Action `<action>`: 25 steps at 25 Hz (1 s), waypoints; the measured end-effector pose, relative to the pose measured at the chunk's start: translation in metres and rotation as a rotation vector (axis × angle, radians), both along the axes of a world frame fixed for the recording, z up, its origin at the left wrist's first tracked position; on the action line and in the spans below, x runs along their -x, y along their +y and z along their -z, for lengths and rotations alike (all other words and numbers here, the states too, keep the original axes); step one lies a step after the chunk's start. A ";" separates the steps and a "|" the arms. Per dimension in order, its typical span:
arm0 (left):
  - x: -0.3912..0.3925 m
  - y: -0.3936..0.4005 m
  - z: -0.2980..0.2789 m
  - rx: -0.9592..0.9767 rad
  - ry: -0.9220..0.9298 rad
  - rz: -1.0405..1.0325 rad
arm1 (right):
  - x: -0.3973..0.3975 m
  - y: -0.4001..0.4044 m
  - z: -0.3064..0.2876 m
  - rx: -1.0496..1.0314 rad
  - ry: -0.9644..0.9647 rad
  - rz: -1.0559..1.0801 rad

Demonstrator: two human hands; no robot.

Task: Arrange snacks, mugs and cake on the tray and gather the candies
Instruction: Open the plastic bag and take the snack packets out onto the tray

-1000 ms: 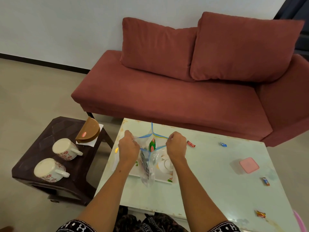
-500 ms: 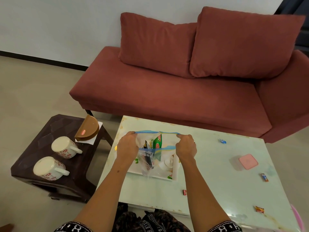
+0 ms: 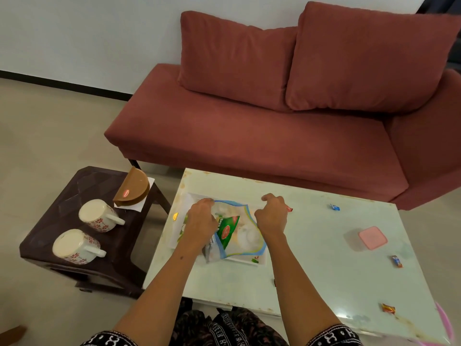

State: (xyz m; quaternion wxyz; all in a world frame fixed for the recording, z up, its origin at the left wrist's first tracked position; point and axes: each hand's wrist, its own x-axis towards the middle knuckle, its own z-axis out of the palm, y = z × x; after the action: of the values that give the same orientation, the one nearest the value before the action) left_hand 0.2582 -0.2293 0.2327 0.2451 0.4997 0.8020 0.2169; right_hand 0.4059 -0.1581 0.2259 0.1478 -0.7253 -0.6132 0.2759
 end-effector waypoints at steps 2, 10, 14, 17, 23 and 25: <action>-0.001 0.001 -0.004 -0.027 -0.018 -0.030 | 0.013 -0.007 0.002 -0.081 0.043 -0.058; 0.007 -0.002 -0.021 -0.024 -0.050 -0.103 | 0.067 -0.038 0.017 -0.336 0.085 -0.403; 0.015 -0.004 -0.028 -0.037 -0.051 -0.053 | 0.063 -0.038 0.037 -0.165 -0.121 -0.479; 0.011 -0.006 -0.031 -0.038 -0.043 0.004 | 0.062 -0.032 0.045 0.237 -0.193 -0.367; 0.005 -0.008 -0.034 -0.047 -0.026 0.058 | 0.075 -0.045 0.055 0.474 -0.114 -0.352; 0.007 -0.011 -0.033 -0.035 -0.029 0.053 | 0.073 -0.046 0.056 0.523 -0.037 -0.298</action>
State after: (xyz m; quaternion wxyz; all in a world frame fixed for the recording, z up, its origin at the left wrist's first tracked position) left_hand 0.2512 -0.2402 0.2662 0.2534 0.5220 0.7809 0.2315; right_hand 0.3330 -0.2043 0.1698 -0.0974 -0.6458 -0.6234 0.4298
